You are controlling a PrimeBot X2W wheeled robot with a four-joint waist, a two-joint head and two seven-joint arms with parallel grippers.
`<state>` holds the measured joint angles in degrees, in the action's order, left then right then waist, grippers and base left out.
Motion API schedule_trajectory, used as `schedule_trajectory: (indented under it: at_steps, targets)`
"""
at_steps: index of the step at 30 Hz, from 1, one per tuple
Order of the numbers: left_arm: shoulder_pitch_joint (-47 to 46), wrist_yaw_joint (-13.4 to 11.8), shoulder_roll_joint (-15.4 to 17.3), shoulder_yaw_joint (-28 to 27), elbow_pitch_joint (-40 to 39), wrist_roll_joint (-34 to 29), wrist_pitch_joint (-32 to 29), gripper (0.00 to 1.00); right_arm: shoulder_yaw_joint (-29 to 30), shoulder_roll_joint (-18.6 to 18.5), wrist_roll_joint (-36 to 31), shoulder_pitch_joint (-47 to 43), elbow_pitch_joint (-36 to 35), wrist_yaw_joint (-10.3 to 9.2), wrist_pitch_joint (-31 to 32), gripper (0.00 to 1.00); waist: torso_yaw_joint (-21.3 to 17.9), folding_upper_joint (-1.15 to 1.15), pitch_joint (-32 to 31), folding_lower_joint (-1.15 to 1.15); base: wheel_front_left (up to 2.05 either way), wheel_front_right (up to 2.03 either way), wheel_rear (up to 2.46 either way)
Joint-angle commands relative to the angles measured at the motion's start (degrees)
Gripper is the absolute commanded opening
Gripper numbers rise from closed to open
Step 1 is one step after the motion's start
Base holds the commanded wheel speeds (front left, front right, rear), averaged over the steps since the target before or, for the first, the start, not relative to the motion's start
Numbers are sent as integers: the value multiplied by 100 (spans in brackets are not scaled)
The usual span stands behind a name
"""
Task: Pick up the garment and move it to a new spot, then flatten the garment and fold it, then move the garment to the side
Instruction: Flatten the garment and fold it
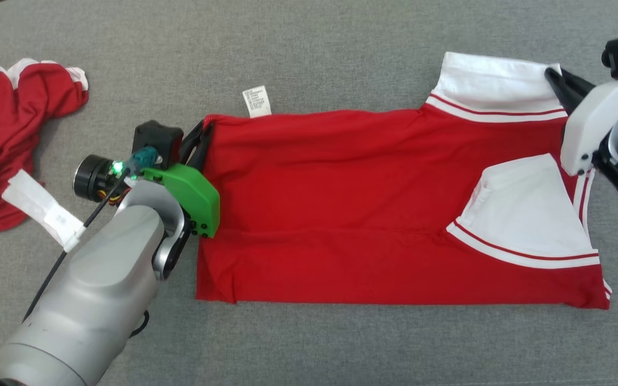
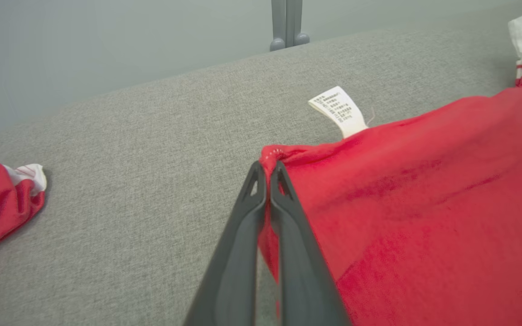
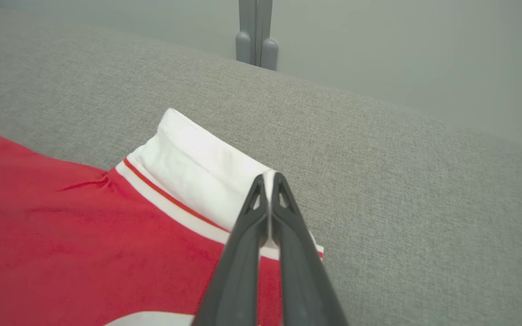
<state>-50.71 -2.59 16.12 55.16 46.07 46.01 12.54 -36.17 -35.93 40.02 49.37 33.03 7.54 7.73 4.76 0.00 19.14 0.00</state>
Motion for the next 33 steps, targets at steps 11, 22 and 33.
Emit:
schedule_trajectory:
  at_steps: [11,22,33]
  targets:
    - [691,-73,391,-277,-565,-545,266,0,1071,-387,72,-2085,-1856,-10,494,0,-381,0,-358,0,0,0,0]
    - [1786,-42,506,-1470,-1495,-1480,266,0,2051,78,-412,-3526,-3212,-9,1399,0,-557,0,-412,0,0,0,0]
    - [2706,236,187,-2428,-1618,-2022,266,100,2456,478,-837,-4382,-3653,-9,2227,100,-511,0,-666,0,0,0,0]
